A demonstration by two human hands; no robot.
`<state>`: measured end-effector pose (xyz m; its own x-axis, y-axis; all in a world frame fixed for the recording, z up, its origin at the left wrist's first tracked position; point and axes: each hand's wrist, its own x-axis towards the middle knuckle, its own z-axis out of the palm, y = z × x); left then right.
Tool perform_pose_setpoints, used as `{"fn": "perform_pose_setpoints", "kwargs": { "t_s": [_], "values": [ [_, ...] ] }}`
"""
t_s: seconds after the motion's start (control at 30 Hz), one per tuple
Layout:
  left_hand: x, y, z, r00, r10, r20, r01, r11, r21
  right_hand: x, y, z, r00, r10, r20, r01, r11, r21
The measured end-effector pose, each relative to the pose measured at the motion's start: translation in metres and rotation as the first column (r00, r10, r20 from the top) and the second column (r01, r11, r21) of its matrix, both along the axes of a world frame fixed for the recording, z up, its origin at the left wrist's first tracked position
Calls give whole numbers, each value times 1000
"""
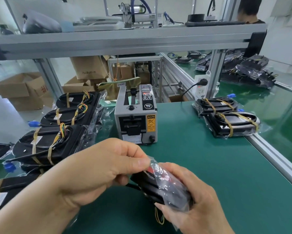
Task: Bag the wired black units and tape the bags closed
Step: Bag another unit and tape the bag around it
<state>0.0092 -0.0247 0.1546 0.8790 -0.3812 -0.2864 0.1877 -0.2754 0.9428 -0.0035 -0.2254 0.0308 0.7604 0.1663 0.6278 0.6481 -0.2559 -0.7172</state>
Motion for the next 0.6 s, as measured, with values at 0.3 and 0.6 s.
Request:
{"fn": "perform_pose_setpoints", "kwargs": {
  "t_s": [0.3,0.6],
  "values": [
    [-12,-14,-8,940,136,314,-159,986,50,1,-3,0,992,1,-123,1,1000,13],
    [-8,-21,-12,910,122,397,-194,970,148,0,-1,5,995,10,-95,-9,1000,10]
  ]
}}
